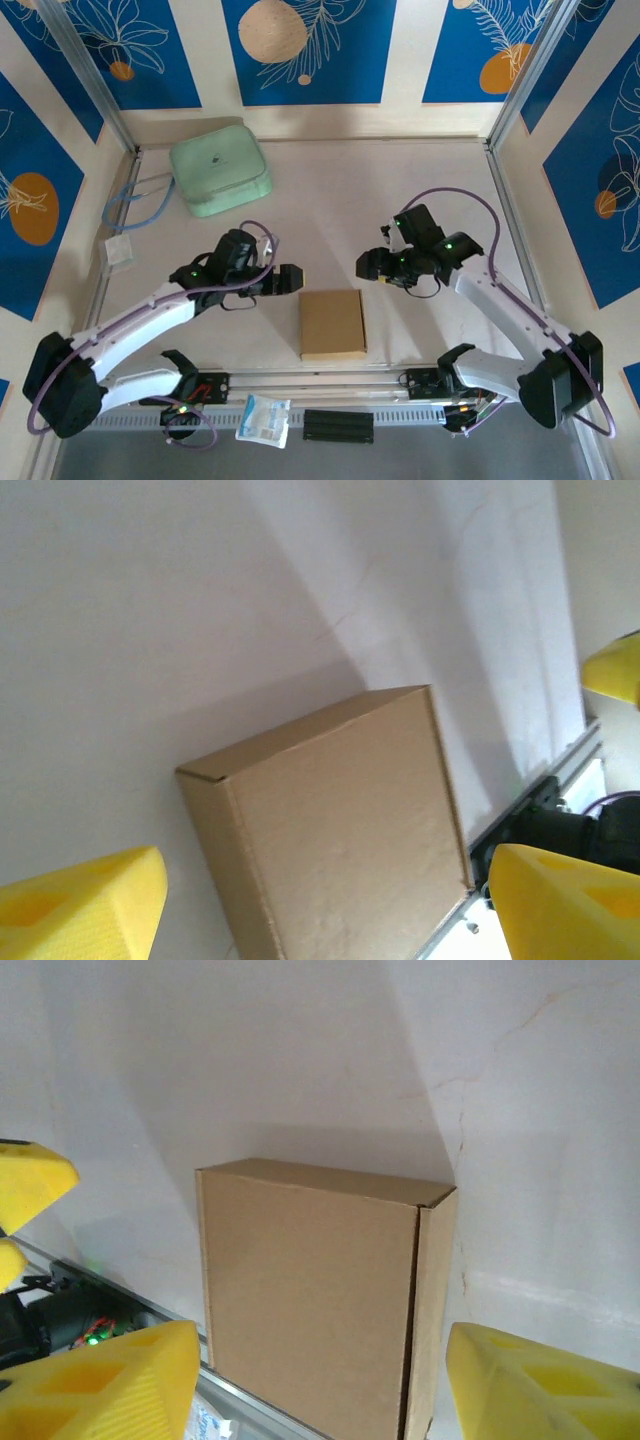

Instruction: Fold the paper box

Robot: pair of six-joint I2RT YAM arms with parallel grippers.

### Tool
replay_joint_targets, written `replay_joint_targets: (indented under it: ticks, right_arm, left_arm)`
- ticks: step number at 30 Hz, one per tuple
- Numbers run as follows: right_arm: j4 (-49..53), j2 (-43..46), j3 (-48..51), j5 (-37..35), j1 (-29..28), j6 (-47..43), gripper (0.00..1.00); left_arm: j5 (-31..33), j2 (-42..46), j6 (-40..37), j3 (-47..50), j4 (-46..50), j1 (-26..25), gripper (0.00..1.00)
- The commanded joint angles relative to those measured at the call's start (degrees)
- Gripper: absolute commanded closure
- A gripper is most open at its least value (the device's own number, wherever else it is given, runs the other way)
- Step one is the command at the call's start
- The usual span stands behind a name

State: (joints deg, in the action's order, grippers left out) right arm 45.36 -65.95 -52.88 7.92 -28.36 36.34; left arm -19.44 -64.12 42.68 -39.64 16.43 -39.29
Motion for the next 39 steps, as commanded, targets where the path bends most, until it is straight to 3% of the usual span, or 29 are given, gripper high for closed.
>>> replay_joint_targets:
  ticks: [1, 9, 16, 21, 26, 30, 35, 39]
  right_arm:
    - [-1.02, -2.67, 3.12, 2.80, -1.09, 0.93, 0.29]
    - [-6.59, -6.47, 11.36, 3.76, -7.71, 5.85, 0.26]
    - [-11.60, -9.31, 13.14, 5.18, -14.07, 11.34, 0.39]
    - [-12.61, -10.81, 9.20, 4.52, -14.01, 11.72, 0.43]
    - [-14.22, -12.14, 3.91, 3.42, -8.49, 8.71, 0.43]
    - [-18.02, -15.77, -2.29, 3.55, -2.78, 5.75, 0.43]
    - [-20.82, -26.26, -13.26, 4.34, 2.92, 3.10, 0.43]
    - [-19.45, -36.70, -24.51, 1.85, 4.95, -0.14, 0.43]
  left_arm:
    - [-1.20, -2.91, 3.06, 2.15, -1.52, -1.52, 0.15]
    - [-2.42, -10.97, 8.84, 5.99, -9.85, -9.40, 0.15]
    - [-1.88, -15.97, 12.69, 5.42, -16.47, -15.22, 0.29]
    - [1.25, -16.53, 10.93, 2.08, -14.75, -15.51, 0.33]
    - [7.73, -18.71, 4.14, -4.88, -9.96, -13.96, 0.33]
    - [9.93, -24.35, -0.63, -12.15, -10.61, -9.33, 0.34]
    - [7.10, -36.46, -5.34, -24.72, -12.98, -1.83, 0.35]
    - [8.81, -46.40, -8.56, -37.49, -10.47, 1.91, 0.36]
